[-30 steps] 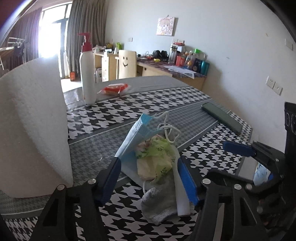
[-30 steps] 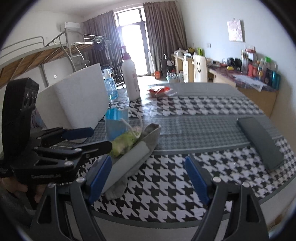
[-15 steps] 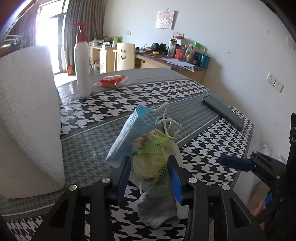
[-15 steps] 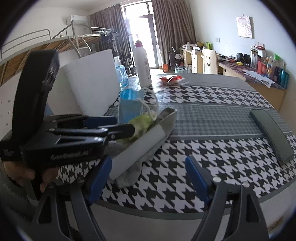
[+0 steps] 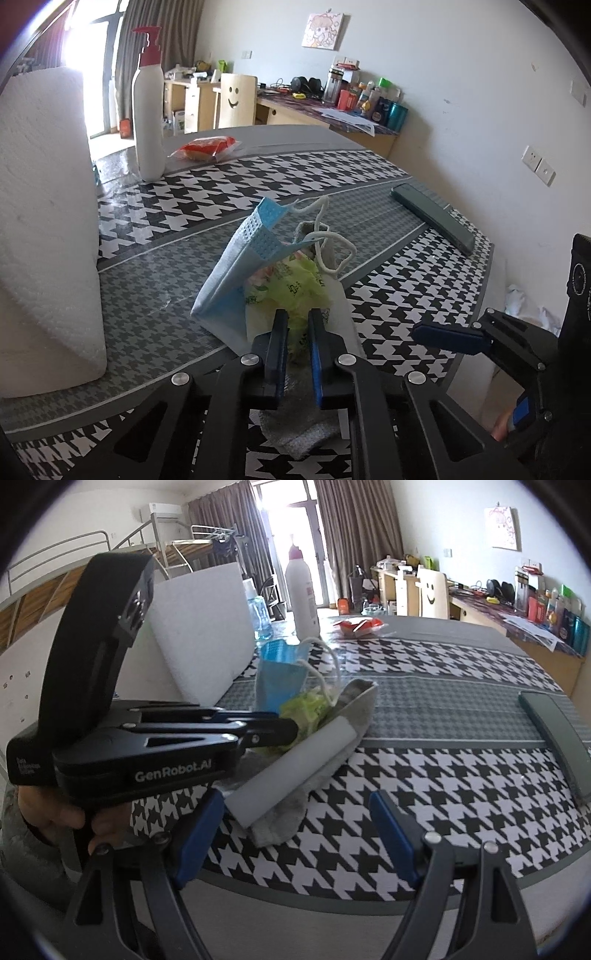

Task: Organize soft objects
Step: 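Reach the left tool to the green-printed plastic bag while the right tool reaches the white rolled item, then close the left tool on the green-printed bag while the right tool closes on the white rolled item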

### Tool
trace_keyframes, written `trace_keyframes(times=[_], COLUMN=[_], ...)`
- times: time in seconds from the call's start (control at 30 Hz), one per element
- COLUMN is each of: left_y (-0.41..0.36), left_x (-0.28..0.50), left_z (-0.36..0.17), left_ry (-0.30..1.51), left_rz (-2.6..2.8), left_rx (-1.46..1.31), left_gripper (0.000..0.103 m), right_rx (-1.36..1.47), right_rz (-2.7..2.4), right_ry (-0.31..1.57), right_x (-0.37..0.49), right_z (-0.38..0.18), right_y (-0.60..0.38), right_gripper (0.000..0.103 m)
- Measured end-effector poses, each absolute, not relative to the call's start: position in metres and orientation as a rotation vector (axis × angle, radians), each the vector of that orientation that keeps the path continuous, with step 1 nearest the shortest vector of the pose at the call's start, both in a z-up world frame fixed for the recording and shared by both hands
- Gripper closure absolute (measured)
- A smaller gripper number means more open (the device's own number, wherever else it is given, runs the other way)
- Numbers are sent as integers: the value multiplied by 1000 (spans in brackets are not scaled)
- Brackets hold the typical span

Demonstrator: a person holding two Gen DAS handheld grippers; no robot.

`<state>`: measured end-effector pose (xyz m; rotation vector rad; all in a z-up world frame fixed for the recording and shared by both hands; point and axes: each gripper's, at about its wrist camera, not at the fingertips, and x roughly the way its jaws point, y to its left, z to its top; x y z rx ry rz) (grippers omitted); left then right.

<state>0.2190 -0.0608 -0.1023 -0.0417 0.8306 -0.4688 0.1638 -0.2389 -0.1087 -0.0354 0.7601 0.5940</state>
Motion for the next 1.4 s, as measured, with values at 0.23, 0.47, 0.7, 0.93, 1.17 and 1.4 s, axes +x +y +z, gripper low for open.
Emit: trace_keyframes(times=[0.23, 0.47, 0.7, 0.93, 1.17, 1.4], left_y=[-56, -53, -51, -50, -51, -52], left_x=[215, 212, 204, 197, 196, 195], left_z=[-97, -95, -88, -87, -89, -89], left_ry=[813, 804, 774, 768, 773, 766], left_rz=[-462, -446, -444, -447, -442, -449], left_rx=[-57, -63, -62, -51, -39, -33], left_gripper=[93, 93, 93, 93, 93, 93], right_rx=[-38, -12, 12, 33, 40, 43], right_rz=[615, 588, 523, 531, 553, 531], right_ry=[778, 827, 817, 801, 822, 859], right_x=[165, 174, 174, 176, 187, 194], right_z=[-112, -119, -112, -104, -107, -116], right_y=[-231, -242, -265, -263, -250, -250], right_gripper=[19, 34, 55, 60, 67, 73])
